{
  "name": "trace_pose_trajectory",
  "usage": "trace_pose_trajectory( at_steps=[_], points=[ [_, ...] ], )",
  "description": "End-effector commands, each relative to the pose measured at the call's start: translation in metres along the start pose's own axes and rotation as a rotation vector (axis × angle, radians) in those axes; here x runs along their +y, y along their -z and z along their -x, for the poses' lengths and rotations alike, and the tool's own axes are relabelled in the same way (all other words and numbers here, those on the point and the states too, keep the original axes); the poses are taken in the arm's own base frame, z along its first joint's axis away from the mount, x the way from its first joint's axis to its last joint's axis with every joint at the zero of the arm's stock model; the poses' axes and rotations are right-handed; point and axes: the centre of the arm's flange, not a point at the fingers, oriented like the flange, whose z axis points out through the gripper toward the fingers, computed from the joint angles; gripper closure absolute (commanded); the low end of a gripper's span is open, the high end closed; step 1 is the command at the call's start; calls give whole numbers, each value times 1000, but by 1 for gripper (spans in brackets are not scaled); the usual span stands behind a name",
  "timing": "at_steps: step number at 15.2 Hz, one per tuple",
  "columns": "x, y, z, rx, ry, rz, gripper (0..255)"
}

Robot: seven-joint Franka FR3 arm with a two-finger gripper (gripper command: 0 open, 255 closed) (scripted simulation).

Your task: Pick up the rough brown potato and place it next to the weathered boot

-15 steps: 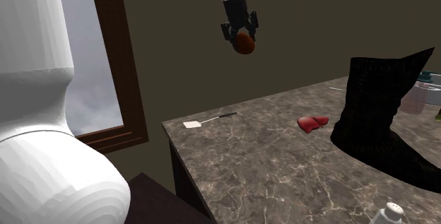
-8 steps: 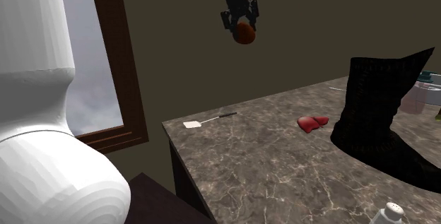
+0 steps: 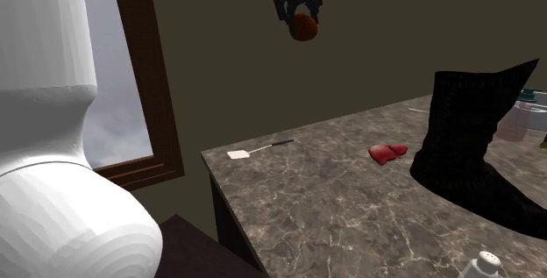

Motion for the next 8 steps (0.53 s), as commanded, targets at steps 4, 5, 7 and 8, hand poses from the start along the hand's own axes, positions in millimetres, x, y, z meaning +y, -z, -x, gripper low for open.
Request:
trace_pose_trajectory(
  at_steps=[4,5,7,8],
  points=[
    [9,26,2,0,0,0,255],
    [10,31,2,0,0,0,255],
    [14,41,3,0,0,0,255],
    [15,45,3,0,0,0,255]
  ],
)
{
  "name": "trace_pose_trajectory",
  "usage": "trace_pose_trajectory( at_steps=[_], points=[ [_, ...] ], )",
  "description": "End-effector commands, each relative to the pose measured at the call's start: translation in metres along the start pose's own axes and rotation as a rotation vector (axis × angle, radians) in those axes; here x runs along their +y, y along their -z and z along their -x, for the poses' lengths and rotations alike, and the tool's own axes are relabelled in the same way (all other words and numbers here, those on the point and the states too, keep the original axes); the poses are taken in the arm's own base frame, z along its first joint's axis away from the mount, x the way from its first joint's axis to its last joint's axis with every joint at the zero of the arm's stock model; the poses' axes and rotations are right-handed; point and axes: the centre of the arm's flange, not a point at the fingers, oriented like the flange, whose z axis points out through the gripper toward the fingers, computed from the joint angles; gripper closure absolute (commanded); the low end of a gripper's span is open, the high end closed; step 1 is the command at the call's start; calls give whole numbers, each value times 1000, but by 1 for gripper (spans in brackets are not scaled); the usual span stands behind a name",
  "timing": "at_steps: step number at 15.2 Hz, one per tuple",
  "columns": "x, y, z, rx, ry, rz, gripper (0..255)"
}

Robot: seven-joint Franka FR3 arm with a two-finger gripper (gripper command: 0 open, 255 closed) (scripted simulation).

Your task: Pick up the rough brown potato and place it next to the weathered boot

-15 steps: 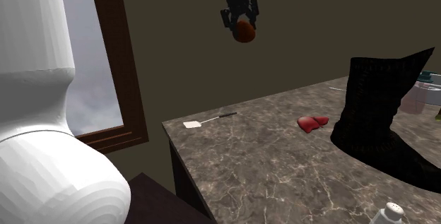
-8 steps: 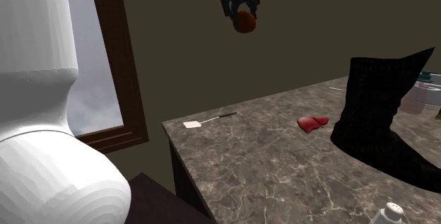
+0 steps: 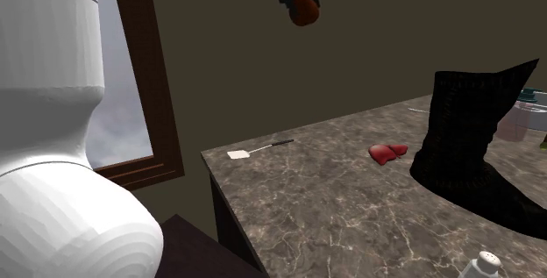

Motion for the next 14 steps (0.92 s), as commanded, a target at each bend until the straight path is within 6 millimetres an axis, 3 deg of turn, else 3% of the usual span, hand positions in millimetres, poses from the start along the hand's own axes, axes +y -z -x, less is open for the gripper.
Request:
trace_pose_trajectory(
  at_steps=[1,14],
  points=[
    [7,2,12,0,0,0,255],
    [80,-30,164,0,0,0,255]
  ],
)
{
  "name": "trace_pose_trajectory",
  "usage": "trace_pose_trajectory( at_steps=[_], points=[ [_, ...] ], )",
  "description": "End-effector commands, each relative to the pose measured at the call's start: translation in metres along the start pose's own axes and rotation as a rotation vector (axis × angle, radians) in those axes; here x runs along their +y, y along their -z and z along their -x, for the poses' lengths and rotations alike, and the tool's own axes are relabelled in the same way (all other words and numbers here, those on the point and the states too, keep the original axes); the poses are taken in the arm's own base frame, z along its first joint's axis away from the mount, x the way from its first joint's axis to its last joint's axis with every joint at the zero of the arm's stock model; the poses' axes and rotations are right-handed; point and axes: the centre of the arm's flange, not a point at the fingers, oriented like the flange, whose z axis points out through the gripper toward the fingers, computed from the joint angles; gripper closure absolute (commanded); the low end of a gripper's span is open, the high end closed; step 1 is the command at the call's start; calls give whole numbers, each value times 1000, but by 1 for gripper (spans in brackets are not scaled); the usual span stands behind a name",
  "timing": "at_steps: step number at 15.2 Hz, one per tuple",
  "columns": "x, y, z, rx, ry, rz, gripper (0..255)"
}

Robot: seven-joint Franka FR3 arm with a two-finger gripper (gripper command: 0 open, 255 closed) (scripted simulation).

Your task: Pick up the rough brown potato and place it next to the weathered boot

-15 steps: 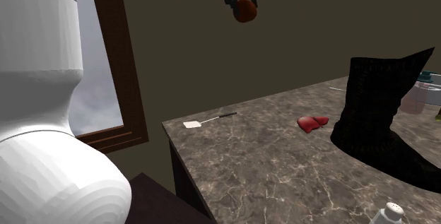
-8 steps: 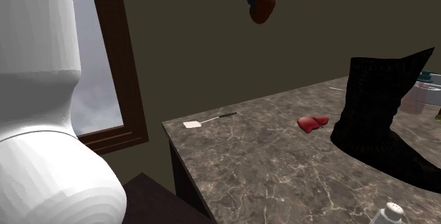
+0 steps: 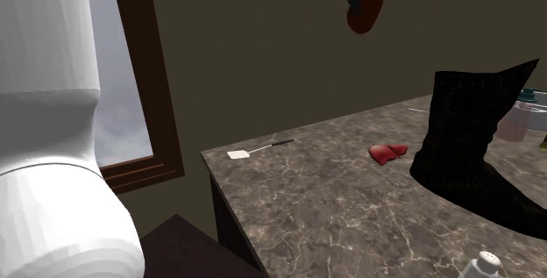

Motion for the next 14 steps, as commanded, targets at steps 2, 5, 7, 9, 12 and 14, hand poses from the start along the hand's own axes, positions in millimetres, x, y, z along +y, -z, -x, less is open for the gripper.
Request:
trace_pose_trajectory(
  at_steps=[2,5,7,9,12,14],
  points=[
    [17,-5,36,0,1,0,255],
    [34,-13,71,0,1,0,255],
    [45,-18,94,0,1,0,255],
    [56,-22,118,0,1,0,255],
    [64,-32,137,0,1,0,255],
    [61,-42,137,0,1,0,255]
  ],
)
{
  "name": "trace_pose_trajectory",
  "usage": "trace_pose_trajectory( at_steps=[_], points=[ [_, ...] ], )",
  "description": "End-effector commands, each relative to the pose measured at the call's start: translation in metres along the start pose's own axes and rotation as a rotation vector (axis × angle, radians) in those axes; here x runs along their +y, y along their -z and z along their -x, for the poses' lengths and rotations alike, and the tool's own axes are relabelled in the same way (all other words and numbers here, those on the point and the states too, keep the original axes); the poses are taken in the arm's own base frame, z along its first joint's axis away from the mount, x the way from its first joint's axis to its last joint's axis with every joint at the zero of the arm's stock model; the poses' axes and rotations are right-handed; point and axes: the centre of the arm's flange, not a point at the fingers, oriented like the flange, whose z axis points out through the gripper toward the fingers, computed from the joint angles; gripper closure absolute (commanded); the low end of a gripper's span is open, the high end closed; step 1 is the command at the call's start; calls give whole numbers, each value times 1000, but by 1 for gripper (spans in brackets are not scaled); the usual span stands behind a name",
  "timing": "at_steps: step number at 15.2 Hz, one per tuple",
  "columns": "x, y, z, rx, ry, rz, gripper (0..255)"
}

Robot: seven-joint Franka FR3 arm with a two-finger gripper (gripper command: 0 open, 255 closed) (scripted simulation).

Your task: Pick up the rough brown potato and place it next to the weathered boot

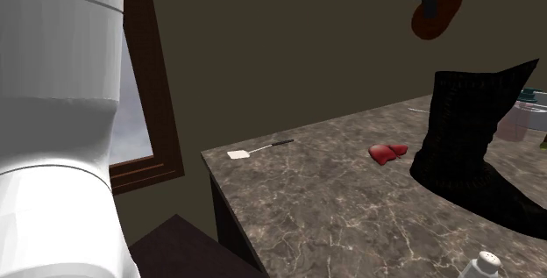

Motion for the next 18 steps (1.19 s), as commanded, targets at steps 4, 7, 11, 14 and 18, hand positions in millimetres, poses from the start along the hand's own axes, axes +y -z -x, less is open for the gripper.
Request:
trace_pose_trajectory(
  at_steps=[4,7,11,14,18],
  points=[
    [-8,-24,-1,0,0,1,255],
    [-13,-39,-1,0,0,1,255],
    [-20,-59,-2,0,0,1,255],
    [-25,-74,-3,0,0,1,255],
    [-32,-94,-4,0,0,1,255]
  ],
)
